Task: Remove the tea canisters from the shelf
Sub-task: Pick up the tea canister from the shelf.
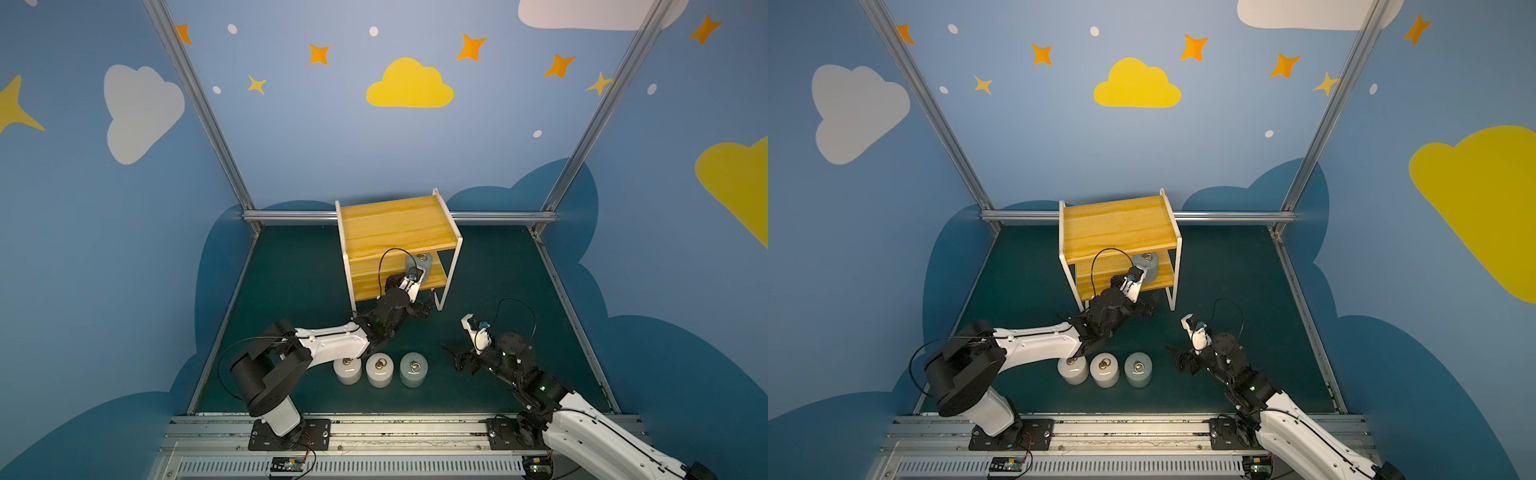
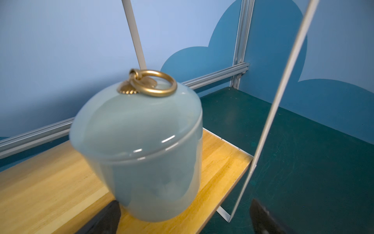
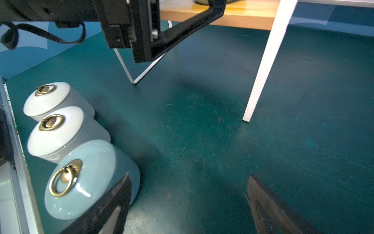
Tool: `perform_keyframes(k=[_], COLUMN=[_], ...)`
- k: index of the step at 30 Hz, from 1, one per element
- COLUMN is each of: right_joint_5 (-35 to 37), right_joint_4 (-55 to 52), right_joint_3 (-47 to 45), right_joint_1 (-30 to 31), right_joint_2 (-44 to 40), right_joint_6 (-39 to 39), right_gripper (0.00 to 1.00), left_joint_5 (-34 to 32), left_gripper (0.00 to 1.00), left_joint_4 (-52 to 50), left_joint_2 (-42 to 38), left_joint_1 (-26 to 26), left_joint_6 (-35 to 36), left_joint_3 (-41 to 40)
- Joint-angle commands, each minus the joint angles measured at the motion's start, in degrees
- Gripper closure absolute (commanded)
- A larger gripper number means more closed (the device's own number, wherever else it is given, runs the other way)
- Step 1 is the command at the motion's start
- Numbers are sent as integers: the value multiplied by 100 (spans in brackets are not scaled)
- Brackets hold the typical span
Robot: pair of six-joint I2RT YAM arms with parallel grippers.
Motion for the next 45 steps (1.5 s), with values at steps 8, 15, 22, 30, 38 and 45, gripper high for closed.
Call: perform_keyframes(k=[8,15,22,30,38,45], right_joint_5=[-159,-239,-297,-319,-350,-371], right_joint_4=[-29,6,59,90,137,170], right_joint_3=[27,9,-16,-41,-91,-114], right_joint_1=[-108,-150,-187,-215,-251,-277], right_joint_2=[-52,-18,28,50,58,81], right_joint_6=[94,121,144,159,195,219], right_gripper=[8,8,8,8,8,8], left_joint_5=[-450,-374,-193,-99,-30,-122], left_gripper=[0,0,0,0,1,3], left_joint_4=[627,736,784,819,865,1029], left_joint_2=[165,172,252,406,512,644], left_joint_1=[-5,72,161,222,258,276], left_joint_6=[285,219,166,190,267,393], left_joint_3=[240,258,398,569,705,851])
